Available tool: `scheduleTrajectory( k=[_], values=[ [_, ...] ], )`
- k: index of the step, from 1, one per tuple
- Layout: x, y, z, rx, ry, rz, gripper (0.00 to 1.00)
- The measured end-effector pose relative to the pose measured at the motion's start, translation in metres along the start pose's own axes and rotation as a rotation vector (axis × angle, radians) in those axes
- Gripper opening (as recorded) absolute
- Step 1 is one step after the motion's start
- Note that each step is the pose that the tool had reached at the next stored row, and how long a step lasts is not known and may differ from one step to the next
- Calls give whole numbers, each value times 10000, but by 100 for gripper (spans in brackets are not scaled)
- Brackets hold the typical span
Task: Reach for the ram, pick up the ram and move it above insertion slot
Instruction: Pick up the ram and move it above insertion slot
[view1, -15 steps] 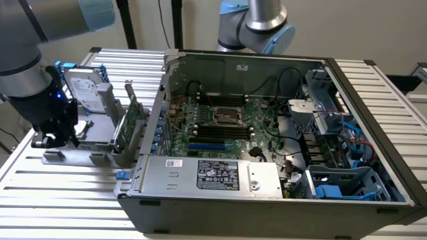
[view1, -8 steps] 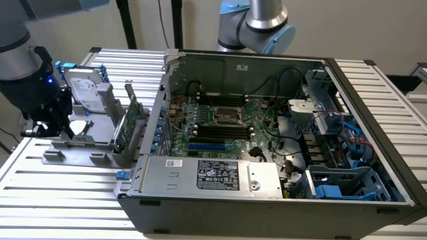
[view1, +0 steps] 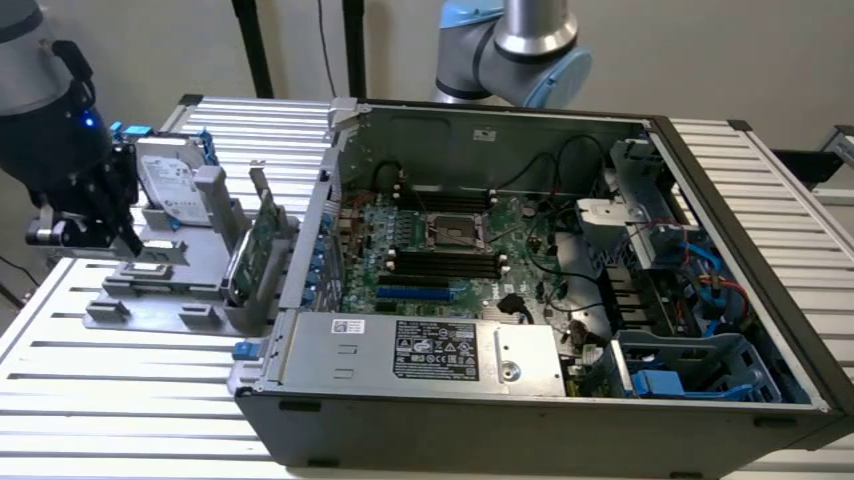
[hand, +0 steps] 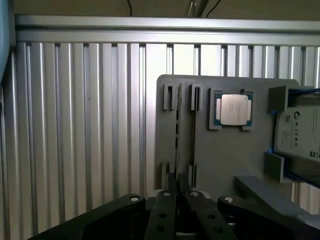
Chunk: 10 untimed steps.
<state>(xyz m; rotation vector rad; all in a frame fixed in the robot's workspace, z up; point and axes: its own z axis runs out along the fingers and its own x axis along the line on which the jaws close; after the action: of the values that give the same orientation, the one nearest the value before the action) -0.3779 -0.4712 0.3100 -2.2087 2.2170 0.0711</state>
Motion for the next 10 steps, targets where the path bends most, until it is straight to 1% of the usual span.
scheduleTrajectory(
  k=[3, 5, 7, 10],
  values=[
    [-6, -47, -138, -1, -3, -42, 13],
    [-10, -96, -230, -2, -5, -50, 13],
    [-14, -161, -323, -4, -6, -54, 13],
    [-21, -279, -444, -2, -15, -54, 13]
  ],
)
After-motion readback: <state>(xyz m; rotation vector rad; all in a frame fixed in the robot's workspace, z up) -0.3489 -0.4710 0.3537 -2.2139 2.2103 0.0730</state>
